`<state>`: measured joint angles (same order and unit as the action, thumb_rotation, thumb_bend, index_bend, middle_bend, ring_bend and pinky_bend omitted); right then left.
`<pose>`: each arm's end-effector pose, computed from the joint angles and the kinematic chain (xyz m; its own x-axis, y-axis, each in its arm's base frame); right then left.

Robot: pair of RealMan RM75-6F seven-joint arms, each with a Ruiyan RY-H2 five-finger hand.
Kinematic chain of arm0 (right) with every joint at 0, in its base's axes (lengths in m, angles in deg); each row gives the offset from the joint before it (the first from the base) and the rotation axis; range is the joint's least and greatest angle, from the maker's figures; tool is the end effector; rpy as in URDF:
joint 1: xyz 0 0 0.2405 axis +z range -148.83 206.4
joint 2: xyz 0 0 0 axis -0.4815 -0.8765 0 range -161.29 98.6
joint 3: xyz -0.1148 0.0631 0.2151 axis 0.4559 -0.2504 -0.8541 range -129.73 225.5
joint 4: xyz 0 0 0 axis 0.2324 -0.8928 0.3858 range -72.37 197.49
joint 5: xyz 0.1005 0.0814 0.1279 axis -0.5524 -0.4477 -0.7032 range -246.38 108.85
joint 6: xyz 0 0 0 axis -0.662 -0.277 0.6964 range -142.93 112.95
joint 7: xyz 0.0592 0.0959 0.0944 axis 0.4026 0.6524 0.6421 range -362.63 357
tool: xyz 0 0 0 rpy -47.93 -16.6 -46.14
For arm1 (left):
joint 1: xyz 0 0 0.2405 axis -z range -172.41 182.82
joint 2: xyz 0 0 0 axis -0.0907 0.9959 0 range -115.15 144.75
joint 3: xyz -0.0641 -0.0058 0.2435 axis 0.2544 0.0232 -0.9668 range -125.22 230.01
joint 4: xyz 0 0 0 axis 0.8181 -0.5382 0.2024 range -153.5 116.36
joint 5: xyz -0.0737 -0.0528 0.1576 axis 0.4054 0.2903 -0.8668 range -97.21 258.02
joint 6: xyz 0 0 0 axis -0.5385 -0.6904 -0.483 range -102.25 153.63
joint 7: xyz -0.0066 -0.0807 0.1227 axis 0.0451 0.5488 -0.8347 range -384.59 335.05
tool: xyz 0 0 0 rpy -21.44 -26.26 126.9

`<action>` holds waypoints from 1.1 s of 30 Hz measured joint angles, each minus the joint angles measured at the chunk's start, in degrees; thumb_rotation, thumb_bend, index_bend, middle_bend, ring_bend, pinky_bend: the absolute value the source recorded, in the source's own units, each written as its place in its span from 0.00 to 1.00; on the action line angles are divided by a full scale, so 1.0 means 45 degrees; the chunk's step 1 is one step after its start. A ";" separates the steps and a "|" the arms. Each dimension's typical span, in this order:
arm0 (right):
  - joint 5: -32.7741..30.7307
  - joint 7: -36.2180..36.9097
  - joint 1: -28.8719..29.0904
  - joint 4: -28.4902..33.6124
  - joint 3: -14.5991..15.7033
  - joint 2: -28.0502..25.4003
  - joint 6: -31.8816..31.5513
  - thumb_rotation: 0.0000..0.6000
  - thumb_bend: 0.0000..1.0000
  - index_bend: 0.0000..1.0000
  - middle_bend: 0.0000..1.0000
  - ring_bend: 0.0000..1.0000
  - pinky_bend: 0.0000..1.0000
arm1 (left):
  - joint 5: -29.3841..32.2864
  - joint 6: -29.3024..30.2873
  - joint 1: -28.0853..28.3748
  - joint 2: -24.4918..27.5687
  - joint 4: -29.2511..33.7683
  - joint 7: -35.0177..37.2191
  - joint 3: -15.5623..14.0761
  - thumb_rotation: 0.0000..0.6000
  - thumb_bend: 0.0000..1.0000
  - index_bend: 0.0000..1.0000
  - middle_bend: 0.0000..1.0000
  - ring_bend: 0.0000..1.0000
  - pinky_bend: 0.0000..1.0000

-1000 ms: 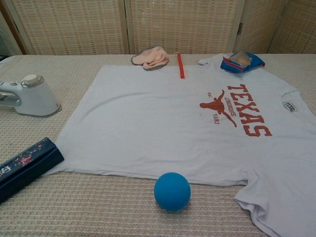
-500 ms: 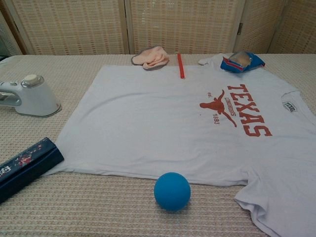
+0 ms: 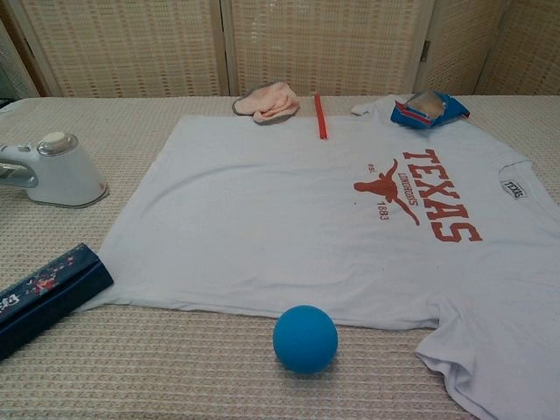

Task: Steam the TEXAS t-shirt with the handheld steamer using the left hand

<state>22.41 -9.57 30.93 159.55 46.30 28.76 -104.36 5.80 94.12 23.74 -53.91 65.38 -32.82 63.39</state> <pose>-0.2790 -0.1625 0.1994 0.4938 0.0376 0.8688 -0.8671 -0.0543 0.4952 -0.2905 0.2803 0.1664 0.5190 0.0445 0.8536 0.8548 -0.0192 -0.5186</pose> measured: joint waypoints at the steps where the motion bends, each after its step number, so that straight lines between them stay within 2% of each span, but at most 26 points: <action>1: -0.0010 -0.0005 -0.0023 0.0017 -0.0001 -0.0011 -0.0021 1.00 0.05 0.00 0.10 0.00 0.04 | 0.0106 -0.0274 0.0226 -0.0143 -0.0343 0.0048 0.0088 1.00 0.04 0.29 0.26 0.16 0.21; 8: -0.0129 -0.0137 -0.0144 0.0144 -0.0005 -0.0038 -0.0078 1.00 0.05 0.00 0.10 0.00 0.04 | 0.0831 -0.2286 0.1965 -0.1595 -0.3560 0.0206 0.0565 1.00 0.10 0.32 0.29 0.18 0.23; 14: -0.0303 -0.0368 -0.0237 0.0280 -0.0037 -0.0051 -0.0106 1.00 0.05 0.00 0.10 0.00 0.04 | 0.1332 -0.3852 0.3212 -0.3029 -0.6473 0.0288 0.0709 1.00 0.15 0.37 0.33 0.21 0.25; 20: -0.0511 -0.0618 -0.0281 0.0451 -0.0081 -0.0061 -0.0035 1.00 0.05 0.00 0.10 0.00 0.04 | 0.1521 -0.4771 0.4026 -0.4415 -0.9006 0.0980 0.0748 1.00 0.21 0.40 0.37 0.25 0.27; 28: -0.0638 -0.0850 -0.0238 0.0615 -0.0116 -0.0025 0.0165 1.00 0.05 0.00 0.10 0.00 0.04 | 0.1438 -0.5596 0.4679 -0.5878 -1.1594 0.2129 0.0631 1.00 0.27 0.44 0.41 0.28 0.28; 33: -0.0720 -0.0923 -0.0200 0.0646 -0.0158 0.0002 0.0261 1.00 0.05 0.00 0.10 0.00 0.04 | 0.1196 -0.5865 0.4860 -0.6494 -1.2484 0.2815 0.0444 1.00 0.28 0.53 0.51 0.36 0.30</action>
<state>19.17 -13.72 30.03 162.46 45.59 28.77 -103.19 11.18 67.72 45.61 -83.13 9.20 -20.15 65.39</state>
